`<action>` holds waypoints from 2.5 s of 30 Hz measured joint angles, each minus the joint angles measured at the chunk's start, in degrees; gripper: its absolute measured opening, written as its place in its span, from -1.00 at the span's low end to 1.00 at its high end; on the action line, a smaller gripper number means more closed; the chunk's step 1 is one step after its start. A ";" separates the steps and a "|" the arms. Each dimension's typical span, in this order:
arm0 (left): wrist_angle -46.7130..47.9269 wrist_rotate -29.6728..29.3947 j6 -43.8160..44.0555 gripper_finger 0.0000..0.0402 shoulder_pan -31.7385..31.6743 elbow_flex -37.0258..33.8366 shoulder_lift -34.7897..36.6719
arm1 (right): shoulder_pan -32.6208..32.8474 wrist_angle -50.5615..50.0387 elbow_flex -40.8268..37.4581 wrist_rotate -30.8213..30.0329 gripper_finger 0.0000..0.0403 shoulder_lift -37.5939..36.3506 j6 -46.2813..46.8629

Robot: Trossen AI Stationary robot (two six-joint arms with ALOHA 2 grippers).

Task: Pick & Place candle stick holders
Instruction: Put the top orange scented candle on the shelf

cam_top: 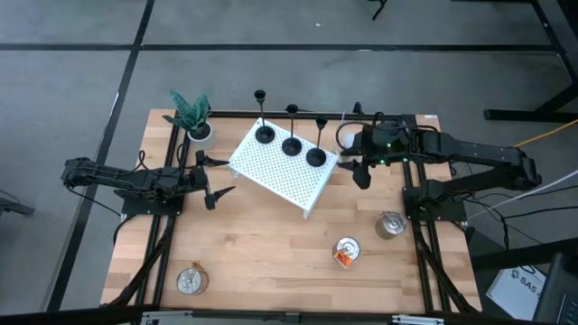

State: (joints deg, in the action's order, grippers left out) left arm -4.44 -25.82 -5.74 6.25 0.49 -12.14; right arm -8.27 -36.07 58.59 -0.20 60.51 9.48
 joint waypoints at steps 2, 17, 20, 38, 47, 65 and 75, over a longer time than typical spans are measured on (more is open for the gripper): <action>0.00 0.00 0.00 0.99 0.00 0.00 0.00 | 1.56 -0.74 0.00 -1.38 -0.05 0.00 1.15; 0.01 0.00 0.00 0.99 -0.01 0.00 0.00 | 12.68 -2.83 0.00 -11.92 -0.05 0.04 6.88; 0.00 0.00 0.00 0.99 -0.01 0.00 0.00 | 14.07 -2.89 0.00 -12.86 -0.05 0.07 7.09; -0.01 -0.02 0.00 0.99 0.01 0.01 0.00 | 21.04 -2.66 -0.02 -13.77 -0.05 4.54 11.57; 0.01 -0.02 0.00 0.99 -0.01 0.00 0.00 | 23.79 -2.36 -0.02 -13.33 -0.05 9.00 12.62; 0.01 -0.04 0.00 0.99 0.00 0.00 0.00 | 29.16 7.69 -0.02 -11.63 -0.31 19.22 12.65; 0.01 -0.04 0.00 0.99 0.01 0.00 0.00 | 32.30 13.36 -0.02 -11.79 -0.67 25.33 12.63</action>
State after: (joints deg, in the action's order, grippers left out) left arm -4.43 -25.87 -5.74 6.26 0.49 -12.14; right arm 24.03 -22.70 58.57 -12.00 85.84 22.11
